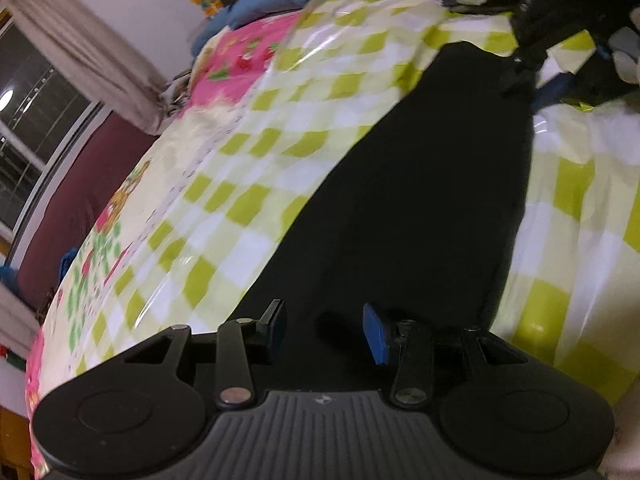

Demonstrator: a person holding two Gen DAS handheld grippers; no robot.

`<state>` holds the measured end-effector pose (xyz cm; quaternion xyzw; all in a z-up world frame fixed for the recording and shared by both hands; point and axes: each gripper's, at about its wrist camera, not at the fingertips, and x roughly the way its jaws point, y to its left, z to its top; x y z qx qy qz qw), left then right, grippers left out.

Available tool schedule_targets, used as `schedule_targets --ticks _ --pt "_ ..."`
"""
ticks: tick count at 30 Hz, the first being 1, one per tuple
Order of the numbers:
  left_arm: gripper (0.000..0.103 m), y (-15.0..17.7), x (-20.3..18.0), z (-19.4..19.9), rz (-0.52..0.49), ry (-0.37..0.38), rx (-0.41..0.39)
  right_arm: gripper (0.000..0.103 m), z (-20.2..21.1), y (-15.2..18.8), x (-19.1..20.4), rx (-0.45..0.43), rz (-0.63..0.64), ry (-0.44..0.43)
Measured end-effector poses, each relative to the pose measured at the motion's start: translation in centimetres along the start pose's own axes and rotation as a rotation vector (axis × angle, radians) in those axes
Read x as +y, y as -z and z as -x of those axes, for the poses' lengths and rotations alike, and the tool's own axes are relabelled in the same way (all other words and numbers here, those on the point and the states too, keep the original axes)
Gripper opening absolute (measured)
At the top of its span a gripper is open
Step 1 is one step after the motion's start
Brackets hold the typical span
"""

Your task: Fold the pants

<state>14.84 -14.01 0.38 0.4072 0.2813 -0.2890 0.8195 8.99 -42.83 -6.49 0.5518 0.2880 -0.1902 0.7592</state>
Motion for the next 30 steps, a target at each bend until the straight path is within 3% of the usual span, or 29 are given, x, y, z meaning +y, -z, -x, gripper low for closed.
schedule_targets --ticks 8,15,25,28,30 --pt "0.058 -1.9 -1.6 -1.7 0.012 -0.002 0.006 0.021 -0.1 -0.7 -2.0 0.023 -0.035 -0.060" --pt "0.058 -1.5 -1.8 -2.4 0.021 0.009 0.012 0.021 -0.2 -1.2 -2.7 0.014 -0.061 -0.082" --pt "0.058 -1.4 -2.1 -2.3 0.009 0.012 -0.011 0.026 -1.1 -1.5 -3.1 -0.025 -0.138 -0.243" --pt "0.058 -1.3 -2.1 -2.1 0.027 0.012 -0.008 0.024 -2.3 -1.4 -2.9 -0.026 -0.100 -0.187" --pt "0.058 -1.1 -2.1 -2.1 0.057 0.020 -0.012 0.022 -3.5 -1.7 -2.5 -0.013 -0.084 -0.195"
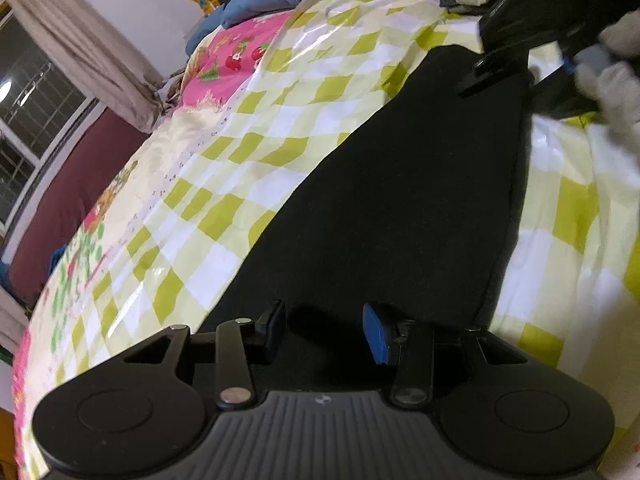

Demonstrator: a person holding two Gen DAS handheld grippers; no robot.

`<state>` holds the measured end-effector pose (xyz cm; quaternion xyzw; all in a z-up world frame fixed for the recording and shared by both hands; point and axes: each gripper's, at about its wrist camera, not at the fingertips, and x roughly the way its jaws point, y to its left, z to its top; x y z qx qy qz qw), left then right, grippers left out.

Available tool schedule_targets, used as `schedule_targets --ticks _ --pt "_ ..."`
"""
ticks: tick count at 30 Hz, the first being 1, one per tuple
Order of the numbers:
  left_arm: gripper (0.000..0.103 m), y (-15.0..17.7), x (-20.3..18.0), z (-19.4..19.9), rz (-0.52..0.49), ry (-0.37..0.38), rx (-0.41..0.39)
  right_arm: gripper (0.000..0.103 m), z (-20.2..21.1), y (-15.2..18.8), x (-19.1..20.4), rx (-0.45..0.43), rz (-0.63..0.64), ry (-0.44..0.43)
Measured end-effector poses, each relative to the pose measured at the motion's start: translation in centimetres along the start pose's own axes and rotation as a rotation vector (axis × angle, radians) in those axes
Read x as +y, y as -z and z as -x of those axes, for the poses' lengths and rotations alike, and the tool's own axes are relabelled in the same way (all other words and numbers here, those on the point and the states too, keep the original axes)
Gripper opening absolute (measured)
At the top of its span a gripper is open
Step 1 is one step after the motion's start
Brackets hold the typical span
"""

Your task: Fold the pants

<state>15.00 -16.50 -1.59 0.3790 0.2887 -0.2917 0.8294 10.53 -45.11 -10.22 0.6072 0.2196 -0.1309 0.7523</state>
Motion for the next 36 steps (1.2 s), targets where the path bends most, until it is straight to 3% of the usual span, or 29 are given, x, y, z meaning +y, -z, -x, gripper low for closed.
schedule_targets --ticks 1,3,5,12,17,19,22,25,28,32,36 --pt "0.058 0.2 -0.1 -0.1 0.018 0.001 -0.001 0.022 -0.6 -0.2 0.4 0.009 0.003 0.000" --pt "0.058 0.6 -0.5 -0.3 0.030 -0.011 -0.008 0.011 -1.0 -0.3 1.6 0.032 -0.001 -0.009" --pt "0.058 0.8 -0.3 -0.1 0.050 -0.015 -0.024 0.009 -0.4 0.3 3.9 0.039 0.032 -0.039" --pt "0.059 3.7 4.6 2.8 0.179 -0.057 -0.031 0.009 0.8 7.7 16.2 0.152 0.355 -0.096" --pt "0.059 9.1 11.1 5.1 0.279 -0.159 0.000 0.008 -1.7 18.5 24.7 0.255 0.650 -0.164" --pt "0.059 11.9 13.6 6.2 0.328 -0.203 0.025 0.008 -3.5 23.6 27.1 0.345 0.726 -0.191" --pt "0.059 16.8 17.2 7.9 0.396 -0.281 0.077 0.008 -6.4 31.6 29.5 0.502 0.800 -0.233" --pt "0.059 22.0 20.1 9.6 0.469 -0.350 0.141 0.008 -7.8 39.9 31.3 0.547 1.011 -0.240" --pt "0.059 26.7 22.0 11.0 0.537 -0.410 0.211 0.008 -9.2 46.0 31.9 0.658 1.078 -0.266" --pt "0.059 30.9 23.0 12.5 0.613 -0.455 0.257 0.008 -8.9 52.2 33.2 0.664 1.250 -0.292" --pt "0.059 32.2 22.9 13.1 0.633 -0.467 0.258 0.008 -8.6 56.0 32.9 0.659 1.385 -0.273"
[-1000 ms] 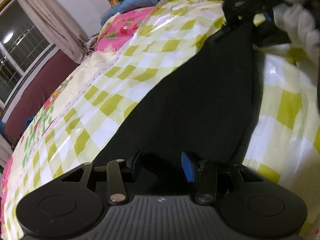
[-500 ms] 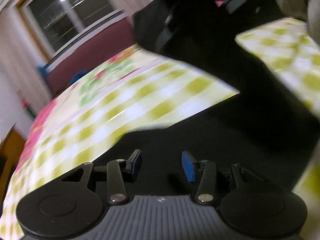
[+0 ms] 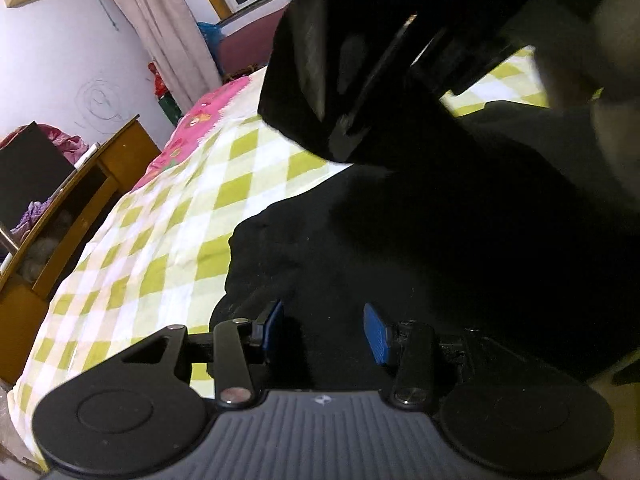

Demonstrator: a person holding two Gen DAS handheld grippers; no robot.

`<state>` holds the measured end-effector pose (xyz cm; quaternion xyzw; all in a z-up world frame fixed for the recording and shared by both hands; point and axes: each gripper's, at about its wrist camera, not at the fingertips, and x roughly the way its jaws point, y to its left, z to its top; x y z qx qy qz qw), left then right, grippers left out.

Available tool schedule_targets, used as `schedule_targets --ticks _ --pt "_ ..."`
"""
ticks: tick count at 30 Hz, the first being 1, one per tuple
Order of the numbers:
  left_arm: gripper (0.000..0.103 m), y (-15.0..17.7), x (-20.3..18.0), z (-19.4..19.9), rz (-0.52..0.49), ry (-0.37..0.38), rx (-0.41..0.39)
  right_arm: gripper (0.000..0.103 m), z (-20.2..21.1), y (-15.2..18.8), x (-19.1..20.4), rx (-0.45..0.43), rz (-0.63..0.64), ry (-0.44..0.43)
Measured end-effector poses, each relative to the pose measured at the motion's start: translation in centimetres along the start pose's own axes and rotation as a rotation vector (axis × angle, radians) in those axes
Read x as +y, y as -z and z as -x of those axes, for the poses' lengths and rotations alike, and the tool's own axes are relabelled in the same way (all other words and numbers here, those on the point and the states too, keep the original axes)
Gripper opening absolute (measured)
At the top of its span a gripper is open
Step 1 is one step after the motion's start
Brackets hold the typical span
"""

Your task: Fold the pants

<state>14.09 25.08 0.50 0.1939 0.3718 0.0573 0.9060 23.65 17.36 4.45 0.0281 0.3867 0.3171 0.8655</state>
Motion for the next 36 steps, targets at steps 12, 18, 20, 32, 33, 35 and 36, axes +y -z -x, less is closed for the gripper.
schedule_targets --ticks 12,18,20,32,33,35,36 --pt "0.055 2.0 -0.2 -1.7 0.015 0.064 0.021 0.008 -1.5 -1.2 5.3 -0.028 0.174 0.021" --pt "0.057 2.4 1.0 -1.4 0.021 0.064 0.005 0.017 -5.4 0.0 6.5 0.126 0.201 -0.001" --pt "0.058 2.8 1.1 -0.8 0.012 0.062 -0.002 0.028 -5.5 0.2 6.3 0.154 0.200 -0.042" --pt "0.059 3.1 2.6 1.4 0.055 0.069 0.048 0.046 -3.1 0.3 6.5 0.127 0.235 -0.216" --pt "0.059 3.2 3.0 0.9 0.066 0.073 0.056 0.047 -3.2 0.6 6.7 0.128 0.260 -0.200" --pt "0.059 3.2 3.0 0.8 0.065 0.072 0.061 0.047 -4.0 1.1 7.2 0.145 0.304 -0.153" --pt "0.059 3.3 2.6 0.9 0.057 0.068 0.059 0.046 -4.5 1.3 7.3 0.152 0.304 -0.146"
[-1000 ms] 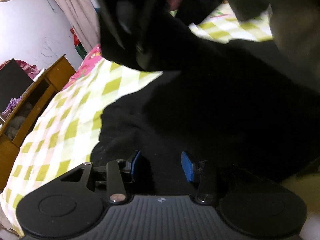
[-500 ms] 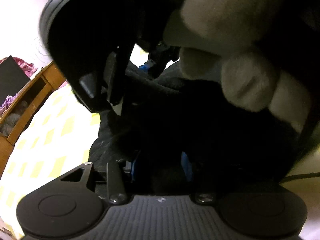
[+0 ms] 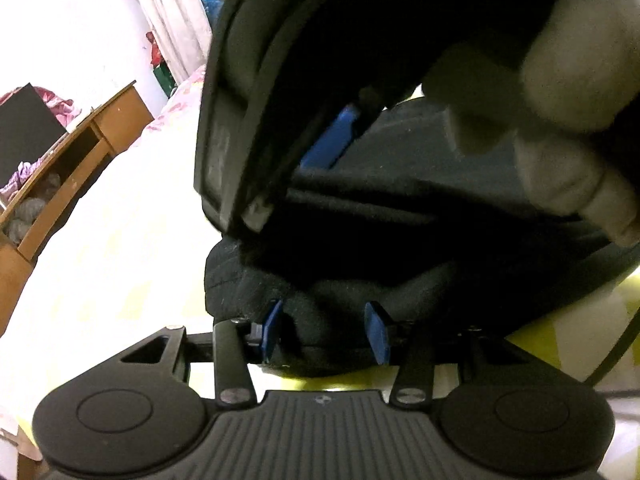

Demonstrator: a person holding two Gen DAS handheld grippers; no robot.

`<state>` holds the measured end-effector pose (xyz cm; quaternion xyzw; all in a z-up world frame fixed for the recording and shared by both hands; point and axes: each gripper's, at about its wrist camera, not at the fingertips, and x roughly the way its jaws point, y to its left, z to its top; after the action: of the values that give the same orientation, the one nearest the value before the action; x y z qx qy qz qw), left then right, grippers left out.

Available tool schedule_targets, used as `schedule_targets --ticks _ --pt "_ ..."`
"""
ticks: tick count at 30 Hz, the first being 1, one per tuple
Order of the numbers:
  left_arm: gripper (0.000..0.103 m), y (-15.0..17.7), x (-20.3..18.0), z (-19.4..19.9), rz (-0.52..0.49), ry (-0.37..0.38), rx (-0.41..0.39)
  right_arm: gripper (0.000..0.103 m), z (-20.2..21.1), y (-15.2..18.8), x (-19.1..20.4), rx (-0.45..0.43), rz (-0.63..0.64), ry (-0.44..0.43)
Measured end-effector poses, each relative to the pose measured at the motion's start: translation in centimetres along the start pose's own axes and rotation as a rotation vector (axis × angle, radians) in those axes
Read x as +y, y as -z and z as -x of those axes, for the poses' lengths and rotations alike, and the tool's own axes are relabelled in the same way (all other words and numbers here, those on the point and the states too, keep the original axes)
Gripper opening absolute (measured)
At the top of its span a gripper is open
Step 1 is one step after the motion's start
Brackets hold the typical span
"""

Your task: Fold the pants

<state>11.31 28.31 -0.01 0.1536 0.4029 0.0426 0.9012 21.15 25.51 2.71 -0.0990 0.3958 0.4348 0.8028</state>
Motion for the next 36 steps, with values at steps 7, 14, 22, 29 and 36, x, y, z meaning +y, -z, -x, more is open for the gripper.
schedule_targets --ticks 7,14,22,29,36 --pt "0.060 0.5 -0.1 0.9 0.013 -0.011 0.002 0.037 -2.3 -0.5 0.9 0.062 -0.033 -0.040" --pt "0.060 0.9 0.3 3.3 -0.025 -0.050 0.041 0.044 -0.3 -0.8 -1.0 0.006 -0.228 -0.192" --pt "0.060 -3.9 -1.0 5.5 -0.106 -0.122 -0.068 0.044 10.2 4.7 -11.6 -0.119 -0.496 0.130" --pt "0.064 -7.5 -9.3 1.7 -0.193 -0.013 -0.123 0.046 17.2 14.8 -21.9 -0.053 -0.741 0.371" --pt "0.065 -6.7 -13.5 -1.1 -0.351 -0.034 -0.027 0.052 14.9 21.3 -26.6 -0.105 -1.046 0.012"
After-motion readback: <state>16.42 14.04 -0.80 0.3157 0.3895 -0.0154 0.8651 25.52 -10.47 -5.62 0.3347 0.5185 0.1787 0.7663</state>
